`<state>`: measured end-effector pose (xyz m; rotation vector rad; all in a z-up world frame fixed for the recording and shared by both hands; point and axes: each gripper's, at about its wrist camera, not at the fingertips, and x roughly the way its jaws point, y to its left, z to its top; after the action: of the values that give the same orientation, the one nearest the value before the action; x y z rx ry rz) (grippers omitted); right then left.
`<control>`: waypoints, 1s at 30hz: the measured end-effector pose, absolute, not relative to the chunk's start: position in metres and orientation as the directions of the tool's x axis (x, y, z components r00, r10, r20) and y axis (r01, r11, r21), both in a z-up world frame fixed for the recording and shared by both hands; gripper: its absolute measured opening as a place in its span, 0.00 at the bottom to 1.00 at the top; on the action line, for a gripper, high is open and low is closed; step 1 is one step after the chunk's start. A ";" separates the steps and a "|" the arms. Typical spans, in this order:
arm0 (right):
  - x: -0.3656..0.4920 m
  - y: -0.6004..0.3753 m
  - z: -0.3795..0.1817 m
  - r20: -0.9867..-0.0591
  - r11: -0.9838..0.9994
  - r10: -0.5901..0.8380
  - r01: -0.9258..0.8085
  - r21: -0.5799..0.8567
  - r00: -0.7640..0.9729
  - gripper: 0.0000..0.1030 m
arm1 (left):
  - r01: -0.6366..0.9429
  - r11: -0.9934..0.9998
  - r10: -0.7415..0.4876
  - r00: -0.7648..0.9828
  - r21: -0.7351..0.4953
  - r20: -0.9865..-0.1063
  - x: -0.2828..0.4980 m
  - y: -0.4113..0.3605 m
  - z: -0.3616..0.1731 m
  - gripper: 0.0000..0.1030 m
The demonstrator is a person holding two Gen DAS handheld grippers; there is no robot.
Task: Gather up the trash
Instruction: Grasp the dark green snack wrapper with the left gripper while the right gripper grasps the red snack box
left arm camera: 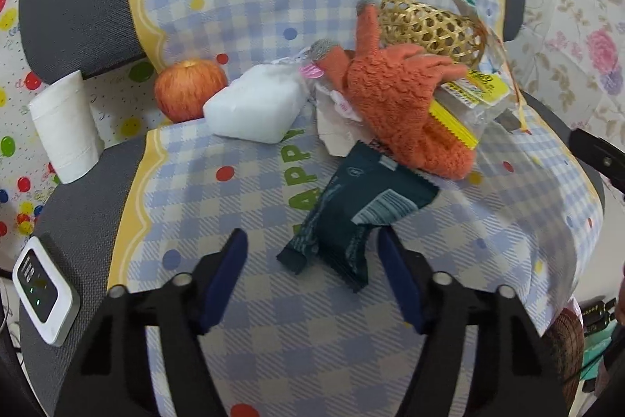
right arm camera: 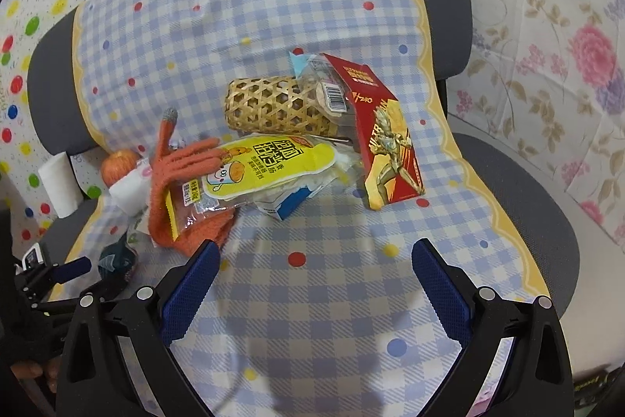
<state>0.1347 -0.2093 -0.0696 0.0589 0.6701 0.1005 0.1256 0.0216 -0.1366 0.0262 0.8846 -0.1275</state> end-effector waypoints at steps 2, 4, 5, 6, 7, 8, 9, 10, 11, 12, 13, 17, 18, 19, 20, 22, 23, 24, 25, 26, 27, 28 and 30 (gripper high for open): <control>0.137 -0.209 -0.072 -0.618 0.993 0.117 -0.084 0.082 0.777 0.93 | 0.147 0.989 -0.119 0.624 -0.034 -0.772 0.126 0.020 -0.137 0.49; 0.138 -0.207 -0.072 -0.614 0.993 0.120 -0.092 0.077 0.780 0.91 | 0.169 0.985 -0.137 0.622 -0.040 -0.771 0.128 0.018 -0.138 0.38; 0.138 -0.206 -0.072 -0.614 0.992 0.127 -0.100 0.077 0.779 0.90 | 0.183 0.982 -0.152 0.620 -0.047 -0.769 0.129 0.016 -0.138 0.31; 0.138 -0.204 -0.071 -0.611 0.990 0.141 -0.114 0.084 0.779 0.89 | 0.193 0.980 -0.164 0.620 -0.053 -0.767 0.130 0.016 -0.138 0.27; 0.137 -0.202 -0.070 -0.613 0.989 0.148 -0.122 0.084 0.776 0.88 | 0.199 0.978 -0.173 0.620 -0.059 -0.765 0.131 0.015 -0.137 0.16; 0.137 -0.201 -0.069 -0.613 0.988 0.155 -0.131 0.083 0.775 0.85 | 0.208 0.975 -0.189 0.622 -0.072 -0.760 0.132 0.015 -0.136 0.11; 0.135 -0.199 -0.068 -0.611 0.987 0.161 -0.141 0.081 0.775 0.70 | 0.209 0.974 -0.200 0.629 -0.085 -0.751 0.131 0.016 -0.133 0.08; 0.134 -0.196 -0.066 -0.614 0.987 0.156 -0.141 0.073 0.774 0.65 | 0.204 0.974 -0.210 0.638 -0.100 -0.741 0.130 0.018 -0.129 0.07; 0.133 -0.195 -0.065 -0.614 0.987 0.160 -0.143 0.077 0.773 0.63 | 0.201 0.974 -0.211 0.647 -0.103 -0.733 0.129 0.020 -0.126 0.05; 0.133 -0.194 -0.064 -0.616 0.986 0.166 -0.146 0.082 0.770 0.62 | 0.197 0.975 -0.209 0.658 -0.103 -0.723 0.127 0.023 -0.122 0.05; 0.132 -0.192 -0.063 -0.617 0.984 0.176 -0.153 0.090 0.767 0.56 | 0.191 0.977 -0.203 0.670 -0.099 -0.714 0.125 0.025 -0.118 0.04; 0.128 -0.181 -0.054 -0.596 0.976 0.213 -0.192 0.100 0.774 0.40 | 0.137 0.986 -0.168 0.719 -0.099 -0.675 0.120 0.047 -0.096 0.04; 0.128 -0.177 -0.052 -0.591 0.974 0.224 -0.205 0.100 0.775 0.38 | 0.119 0.988 -0.152 0.727 -0.096 -0.669 0.120 0.052 -0.091 0.04; 0.129 -0.174 -0.051 -0.587 0.971 0.233 -0.215 0.101 0.775 0.38 | 0.104 0.990 -0.141 0.733 -0.095 -0.665 0.121 0.057 -0.088 0.04; 0.133 -0.171 -0.050 -0.588 0.969 0.243 -0.224 0.106 0.772 0.38 | 0.088 0.992 -0.129 0.738 -0.095 -0.663 0.122 0.062 -0.085 0.04; 0.138 -0.172 -0.052 -0.594 0.968 0.248 -0.224 0.115 0.766 0.38 | 0.063 0.994 -0.106 0.745 -0.089 -0.659 0.125 0.069 -0.082 0.04; 0.141 -0.175 -0.053 -0.598 0.970 0.240 -0.209 0.123 0.764 0.39 | 0.055 0.995 -0.099 0.747 -0.087 -0.657 0.125 0.071 -0.082 0.04; 0.145 -0.179 -0.055 -0.605 0.972 0.235 -0.192 0.136 0.761 0.39 | 0.049 0.995 -0.095 0.747 -0.087 -0.658 0.127 0.073 -0.082 0.04; 0.149 -0.184 -0.058 -0.610 0.974 0.229 -0.176 0.146 0.759 0.39 | 0.046 0.995 -0.094 0.747 -0.089 -0.658 0.128 0.075 -0.083 0.04; 0.152 -0.190 -0.060 -0.614 0.978 0.210 -0.153 0.145 0.761 0.39 | 0.045 0.995 -0.096 0.745 -0.094 -0.661 0.131 0.075 -0.084 0.04; 0.154 -0.195 -0.062 -0.616 0.982 0.189 -0.131 0.139 0.765 0.39 | 0.046 0.994 -0.100 0.743 -0.098 -0.662 0.133 0.075 -0.085 0.04; 0.156 -0.201 -0.063 -0.616 0.985 0.169 -0.111 0.132 0.770 0.39 | 0.050 0.994 -0.104 0.741 -0.100 -0.664 0.137 0.072 -0.086 0.04; 0.164 -0.217 -0.063 -0.610 0.991 0.121 -0.064 0.115 0.783 0.39 | 0.059 0.994 -0.108 0.742 -0.095 -0.662 0.142 0.067 -0.086 0.04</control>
<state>0.1637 -0.2170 -0.0633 0.0901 0.6639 0.1001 0.1422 0.0670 -0.0856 -0.0698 0.7293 -0.0913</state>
